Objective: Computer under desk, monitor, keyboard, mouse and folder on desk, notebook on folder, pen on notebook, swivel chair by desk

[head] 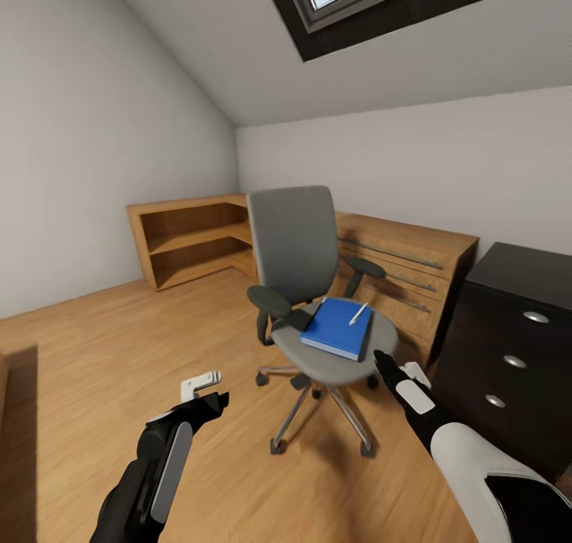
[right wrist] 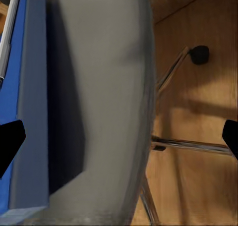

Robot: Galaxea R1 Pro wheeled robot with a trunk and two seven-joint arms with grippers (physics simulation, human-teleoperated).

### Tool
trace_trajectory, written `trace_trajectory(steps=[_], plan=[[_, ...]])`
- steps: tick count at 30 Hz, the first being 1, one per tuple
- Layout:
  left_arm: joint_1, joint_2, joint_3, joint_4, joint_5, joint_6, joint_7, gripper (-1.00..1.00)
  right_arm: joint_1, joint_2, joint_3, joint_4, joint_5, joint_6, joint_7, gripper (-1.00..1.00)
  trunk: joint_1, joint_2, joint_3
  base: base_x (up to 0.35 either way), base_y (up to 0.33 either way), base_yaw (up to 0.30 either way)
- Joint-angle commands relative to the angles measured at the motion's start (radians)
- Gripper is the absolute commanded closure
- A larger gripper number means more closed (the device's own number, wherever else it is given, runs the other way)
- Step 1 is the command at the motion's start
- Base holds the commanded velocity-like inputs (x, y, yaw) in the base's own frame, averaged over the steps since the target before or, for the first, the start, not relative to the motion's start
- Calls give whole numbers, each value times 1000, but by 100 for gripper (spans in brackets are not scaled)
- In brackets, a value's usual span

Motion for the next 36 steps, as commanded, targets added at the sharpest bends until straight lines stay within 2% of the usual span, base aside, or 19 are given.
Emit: trace_trajectory(steps=[1,5,10,14,19,20,25,32,35,36], plan=[[-1,-1,1,-1,11,4,7,-100,0,0,1,-1,-9,-2,-2,-100,-1,0,-1,-303,0,0],[-1,-1,1,-1,11,4,7,-100,0,7,2,0,-11,-2,-2,-100,-1,0,-1,-321,0,0],[-1,-1,1,-1,12,4,7,-100,7,39,4,1,-8,-3,-1,-100,-1,0,-1,-285,0,0],[-1,-1,1,-1,12,4,7,-100,11,48,5,1,-7,-3,0,-100,-1,0,-1,-155,0,0],[-1,-1,1,-1,12,4,7,-100,20,83,7,32,4,0,53,-100,-1,0,-1,-21,0,0],[-1,-1,1,-1,12,4,7,-100,21,98,8,57,7,1,93,-100,-1,0,-1,-4,0,0],[-1,-1,2,-1,12,4,7,-100,23,109,13,85,23,3,145,-100,-1,0,-1,-2,0,0],[-1,-1,2,-1,12,4,9,-100,24,119,14,93,32,14,164,-100,-1,0,-1,0,0,0],[-1,-2,2,-1,11,3,9,-100,24,119,13,94,32,41,165,-100,-1,0,-1,0,0,0],[-1,-2,2,-1,11,3,10,-100,24,117,12,94,31,82,165,-100,-1,0,-1,0,0,0]])
